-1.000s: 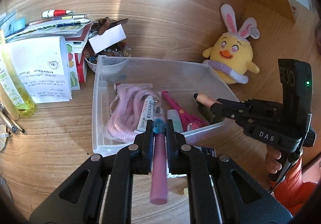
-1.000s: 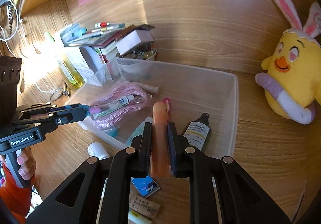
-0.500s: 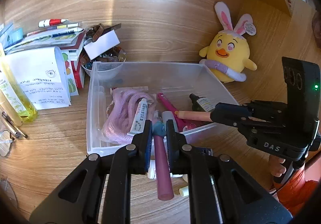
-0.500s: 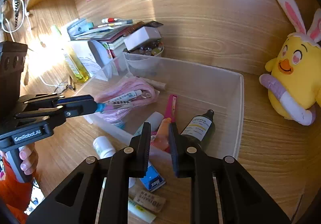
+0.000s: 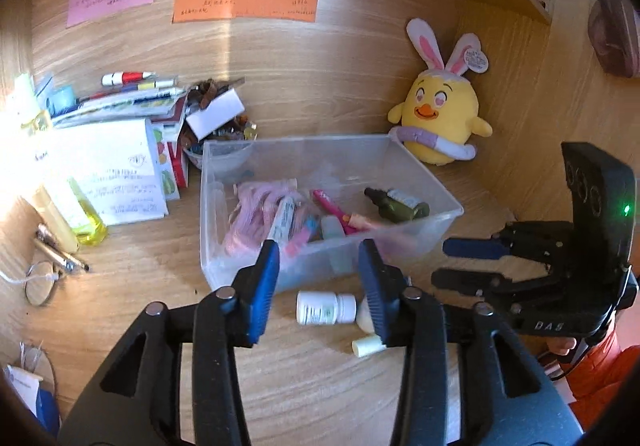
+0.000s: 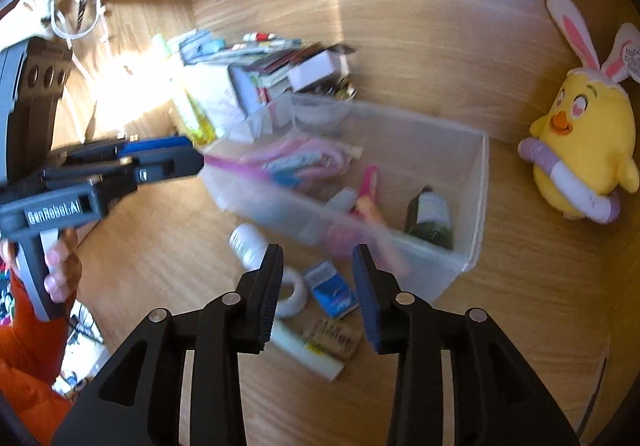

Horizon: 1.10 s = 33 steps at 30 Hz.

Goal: Organize objects
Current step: 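Grasp the pale green tube with the right gripper while the left grasps the white pill bottle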

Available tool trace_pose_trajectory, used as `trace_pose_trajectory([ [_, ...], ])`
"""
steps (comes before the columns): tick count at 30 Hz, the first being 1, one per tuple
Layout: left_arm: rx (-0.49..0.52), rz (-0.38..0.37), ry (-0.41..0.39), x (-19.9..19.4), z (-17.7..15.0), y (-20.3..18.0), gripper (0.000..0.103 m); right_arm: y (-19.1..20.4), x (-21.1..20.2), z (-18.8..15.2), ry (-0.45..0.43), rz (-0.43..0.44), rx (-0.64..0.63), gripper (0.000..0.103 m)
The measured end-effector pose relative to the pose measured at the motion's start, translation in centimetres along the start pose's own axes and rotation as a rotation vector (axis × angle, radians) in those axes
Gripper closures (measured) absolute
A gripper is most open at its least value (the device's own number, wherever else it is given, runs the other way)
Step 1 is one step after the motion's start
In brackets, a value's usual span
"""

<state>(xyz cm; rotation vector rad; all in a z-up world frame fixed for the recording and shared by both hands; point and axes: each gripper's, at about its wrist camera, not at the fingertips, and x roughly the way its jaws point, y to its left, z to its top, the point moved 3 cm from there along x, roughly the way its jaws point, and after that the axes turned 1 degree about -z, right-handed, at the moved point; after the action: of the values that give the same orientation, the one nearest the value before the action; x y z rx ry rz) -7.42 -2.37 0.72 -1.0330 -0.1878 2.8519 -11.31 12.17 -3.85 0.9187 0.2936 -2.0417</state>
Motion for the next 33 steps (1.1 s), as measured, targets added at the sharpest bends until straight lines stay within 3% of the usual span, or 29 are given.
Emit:
trace_pose_trajectory([
  [7, 0.026, 0.028, 0.073, 1.1, -3.1, -0.4, 0.048, 2.4, 2.7, -3.5, 0.124, 0.041, -0.055, 0.07],
  [14, 0.017, 0.037, 0.195, 4.5, -5.5, -0.1, 0.048, 3.5, 5.0, -3.7, 0.174, 0.086, -0.093, 0.07],
  [17, 0.015, 0.032, 0.224, 5.6, -6.0, 0.0, 0.042, 3.3, 5.3, -4.0, 0.198, 0.099, -0.09, 0.07],
  [24, 0.043, 0.048, 0.241, 7.5, -5.6, -0.2, 0.034, 2.4, 4.4, -5.5, 0.205, 0.07, -0.095, 0.076],
  [30, -0.012, 0.023, 0.269, 8.9, -5.2, 0.4, 0.034, 2.4, 3.5, -6.6, 0.182, 0.068, -0.08, 0.088],
  [33, -0.014, 0.027, 0.265, 9.1, -5.0, 0.2, 0.034, 2.5, 3.0, -7.0, 0.172, 0.075, -0.072, 0.089],
])
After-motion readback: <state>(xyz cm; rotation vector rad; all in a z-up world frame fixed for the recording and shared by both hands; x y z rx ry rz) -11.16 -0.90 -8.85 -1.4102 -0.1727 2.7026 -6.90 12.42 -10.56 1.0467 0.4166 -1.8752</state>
